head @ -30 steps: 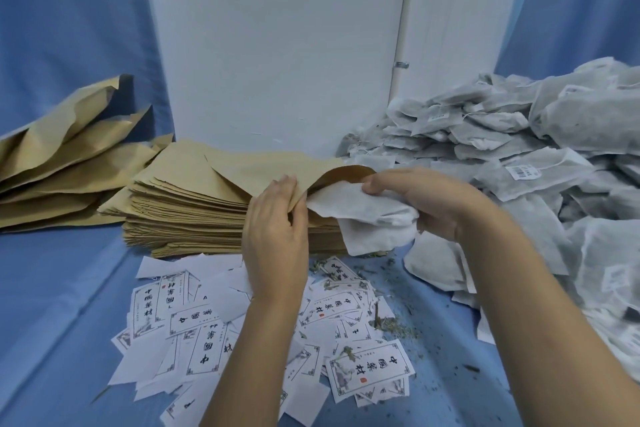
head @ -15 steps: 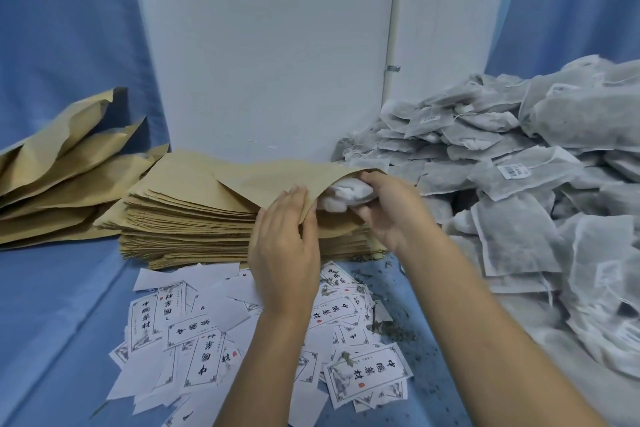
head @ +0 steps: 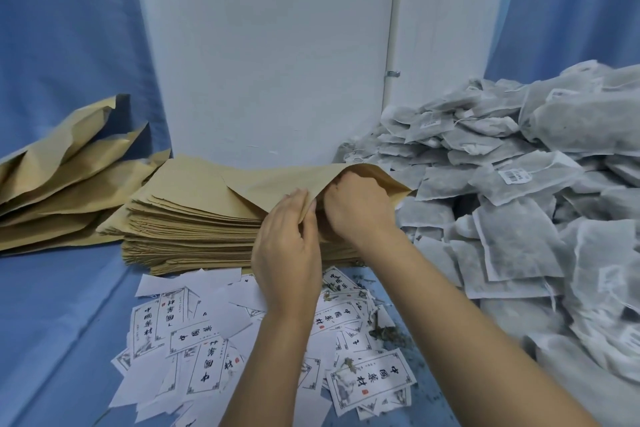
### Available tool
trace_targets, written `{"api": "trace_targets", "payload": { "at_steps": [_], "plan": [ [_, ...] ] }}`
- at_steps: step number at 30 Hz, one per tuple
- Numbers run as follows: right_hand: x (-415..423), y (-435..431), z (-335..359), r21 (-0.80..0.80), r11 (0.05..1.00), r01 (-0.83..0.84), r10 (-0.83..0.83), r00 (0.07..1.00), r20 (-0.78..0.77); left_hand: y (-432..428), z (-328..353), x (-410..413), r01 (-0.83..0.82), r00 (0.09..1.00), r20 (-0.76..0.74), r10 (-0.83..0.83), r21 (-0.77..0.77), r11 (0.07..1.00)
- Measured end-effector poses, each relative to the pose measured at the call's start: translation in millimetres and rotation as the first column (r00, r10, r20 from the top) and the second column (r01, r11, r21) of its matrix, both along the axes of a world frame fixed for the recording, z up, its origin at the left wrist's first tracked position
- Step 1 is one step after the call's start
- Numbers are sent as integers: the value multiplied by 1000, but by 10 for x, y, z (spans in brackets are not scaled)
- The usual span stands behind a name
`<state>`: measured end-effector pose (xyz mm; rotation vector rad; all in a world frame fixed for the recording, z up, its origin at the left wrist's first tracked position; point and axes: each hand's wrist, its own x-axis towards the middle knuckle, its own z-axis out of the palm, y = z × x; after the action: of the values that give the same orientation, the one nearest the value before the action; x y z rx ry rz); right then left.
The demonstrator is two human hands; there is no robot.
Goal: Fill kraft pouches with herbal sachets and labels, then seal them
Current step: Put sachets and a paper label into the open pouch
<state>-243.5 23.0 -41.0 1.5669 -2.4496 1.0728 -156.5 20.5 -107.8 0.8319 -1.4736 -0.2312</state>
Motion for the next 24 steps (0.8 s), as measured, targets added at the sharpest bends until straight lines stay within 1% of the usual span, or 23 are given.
{"api": "trace_targets", "payload": {
  "at_steps": [1, 4, 5, 8, 10, 12, 13, 14, 16, 18, 19, 20, 21, 23, 24],
  "plan": [
    [8, 33, -24, -35, 999, -6, 6, 1000, 0, -1, -7, -6, 2, 1000, 10, -2, -4, 1000],
    [25, 50, -66, -40, 989, -139, 141, 989, 47, 1, -23, -6, -24, 1000, 14, 24, -45, 999],
    [11, 16, -79, -14, 985, -170, 171, 985, 29, 0, -31, -4, -48, 999, 21, 50, -88, 995],
    [-31, -116, -114, 97, 970, -222, 231, 968, -98, -17, -77, -19, -136, 988, 43, 152, -249, 959],
    [-34, -188, -100, 118, 958, -262, 276, 954, -115, -18, -93, -27, -154, 985, 34, 170, -266, 952],
    [-21, -220, -87, 103, 956, -273, 284, 952, -115, -10, -78, -27, -142, 987, 39, 154, -223, 964],
    [-20, -218, -102, 76, 961, -266, 274, 954, -120, -7, -52, -19, -131, 990, 38, 139, -174, 976],
    [-18, -189, -126, 9, 968, -251, 250, 963, -103, -6, -11, -8, -114, 993, 29, 117, -98, 989],
    [-3, -74, -212, -210, 964, -162, 155, 987, -50, -32, 66, 14, -70, 997, 27, 68, 94, 993],
    [-13, 67, -341, -437, 899, -42, 47, 999, 1, -103, 92, 29, -35, 998, 52, 23, 240, 970],
    [-43, 137, -410, -497, 868, 9, 9, 999, 34, -134, 92, 35, -19, 998, 63, 1, 275, 961],
    [-93, 188, -474, -510, 858, 56, -28, 998, 63, -156, 88, 41, -3, 997, 74, -20, 292, 956],
    [-162, 232, -535, -486, 869, 96, -60, 994, 89, -165, 85, 39, 12, 995, 88, -40, 299, 954],
    [-323, 282, -649, -365, 918, 156, -127, 987, 104, -148, 80, 22, 38, 992, 107, -74, 302, 953],
    [-403, 306, -699, -268, 948, 173, -163, 985, 59, -131, 77, 9, 47, 990, 111, -83, 299, 953]
  ]
}}
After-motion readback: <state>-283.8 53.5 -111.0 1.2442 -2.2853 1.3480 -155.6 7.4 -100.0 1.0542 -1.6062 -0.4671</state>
